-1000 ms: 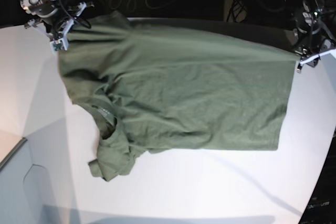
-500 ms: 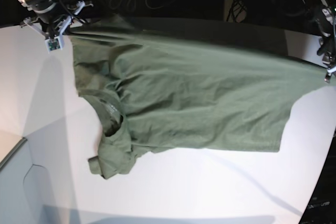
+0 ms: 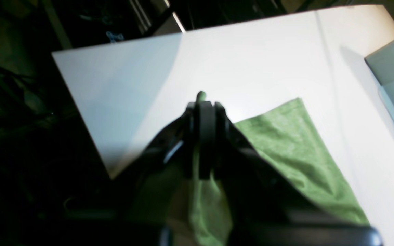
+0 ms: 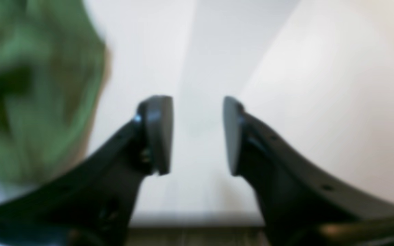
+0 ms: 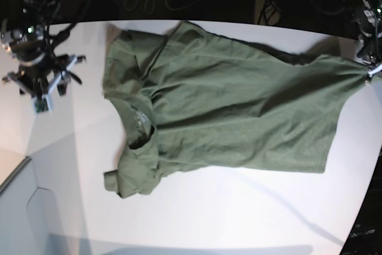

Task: Layout the t-shirt on the table in an organized manner, then fold the t-shirt properly
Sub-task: 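Lower the right gripper and grasp the shirt near the collar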

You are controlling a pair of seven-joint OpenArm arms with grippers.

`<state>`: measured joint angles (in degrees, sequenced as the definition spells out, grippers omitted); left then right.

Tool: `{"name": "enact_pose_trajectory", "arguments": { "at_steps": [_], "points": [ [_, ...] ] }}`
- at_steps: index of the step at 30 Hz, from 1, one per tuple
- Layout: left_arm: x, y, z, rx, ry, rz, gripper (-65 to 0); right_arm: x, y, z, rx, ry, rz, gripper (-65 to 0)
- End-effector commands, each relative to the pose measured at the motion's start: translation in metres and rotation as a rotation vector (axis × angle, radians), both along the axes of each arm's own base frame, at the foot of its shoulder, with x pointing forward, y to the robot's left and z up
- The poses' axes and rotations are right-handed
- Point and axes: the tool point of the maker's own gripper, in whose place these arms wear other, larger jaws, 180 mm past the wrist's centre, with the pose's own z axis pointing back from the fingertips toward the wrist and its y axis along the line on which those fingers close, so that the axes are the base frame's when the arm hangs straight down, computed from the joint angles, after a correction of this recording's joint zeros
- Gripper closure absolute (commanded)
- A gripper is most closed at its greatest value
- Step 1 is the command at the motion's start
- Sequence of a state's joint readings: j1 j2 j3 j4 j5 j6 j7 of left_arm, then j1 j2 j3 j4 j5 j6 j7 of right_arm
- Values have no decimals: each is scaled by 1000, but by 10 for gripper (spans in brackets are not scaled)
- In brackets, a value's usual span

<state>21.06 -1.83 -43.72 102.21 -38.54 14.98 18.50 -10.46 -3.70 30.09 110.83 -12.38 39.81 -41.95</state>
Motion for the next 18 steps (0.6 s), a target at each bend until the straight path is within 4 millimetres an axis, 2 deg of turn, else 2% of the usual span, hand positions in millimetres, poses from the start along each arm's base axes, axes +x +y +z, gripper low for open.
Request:
{"name": "enact_pose_trajectory", "arguments": {
  "at_steps": [1,4,10,14,18],
  "points": [
    [1,6,10,40,-19,5,0,14,-3,8,-3,-38,7,-315],
    [1,5,8,34,-15,5,0,46,7,-1,62,-50,19,-369],
    [-2,3,0,18,-1,12,0,106,68,-29,198,0,163,-384],
    [-8,2,-4,14,14,17,0,138,109,-31,235,22,273,-384],
    [-10,1,-5,14,20,16,0,165,126,-31,273,44,311,-384]
  ]
}}
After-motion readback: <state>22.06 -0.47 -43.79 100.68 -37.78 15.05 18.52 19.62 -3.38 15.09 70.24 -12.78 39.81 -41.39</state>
